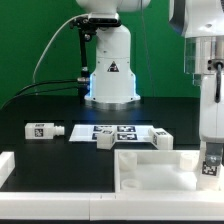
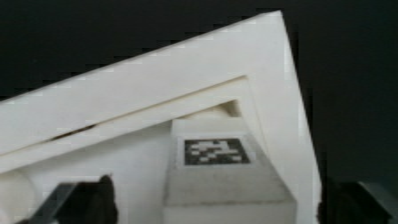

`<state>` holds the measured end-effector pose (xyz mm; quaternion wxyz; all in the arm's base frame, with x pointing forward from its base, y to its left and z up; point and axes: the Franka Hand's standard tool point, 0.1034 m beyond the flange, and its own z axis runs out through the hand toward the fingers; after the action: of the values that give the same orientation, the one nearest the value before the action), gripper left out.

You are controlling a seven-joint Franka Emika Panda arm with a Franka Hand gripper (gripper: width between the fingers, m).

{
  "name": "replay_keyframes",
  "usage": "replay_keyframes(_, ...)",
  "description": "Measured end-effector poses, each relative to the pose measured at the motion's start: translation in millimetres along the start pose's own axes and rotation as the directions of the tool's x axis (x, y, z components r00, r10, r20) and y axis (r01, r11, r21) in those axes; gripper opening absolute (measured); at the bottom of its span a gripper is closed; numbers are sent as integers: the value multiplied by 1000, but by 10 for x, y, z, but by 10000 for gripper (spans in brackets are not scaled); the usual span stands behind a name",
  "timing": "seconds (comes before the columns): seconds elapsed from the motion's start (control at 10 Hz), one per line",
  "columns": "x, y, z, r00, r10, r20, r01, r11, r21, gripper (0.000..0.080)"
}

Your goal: Assemble square table

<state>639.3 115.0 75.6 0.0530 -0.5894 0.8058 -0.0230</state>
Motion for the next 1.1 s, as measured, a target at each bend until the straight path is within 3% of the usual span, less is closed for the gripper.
replay_keyframes(0.1, -29, -10, -79, 997, -78, 8, 78, 997, 4, 612)
replay_keyframes(0.2, -48, -12, -252, 990, -139, 25, 139, 990, 12, 642)
replay_keyframes(0.3, -54, 11, -303, 988, -150, 30, 150, 989, -1, 642)
replay_keyframes(0.7, -39, 27, -247, 988, -152, 24, 152, 988, -6, 649)
replay_keyframes(0.8, -39, 34, -258, 972, -232, 26, 233, 973, -5, 649)
replay_keyframes(1.0, -31, 158, -340, 875, -483, 39, 483, 876, -4, 649)
replay_keyframes(1.1, -23, 248, -363, 776, -630, 44, 630, 776, -9, 649)
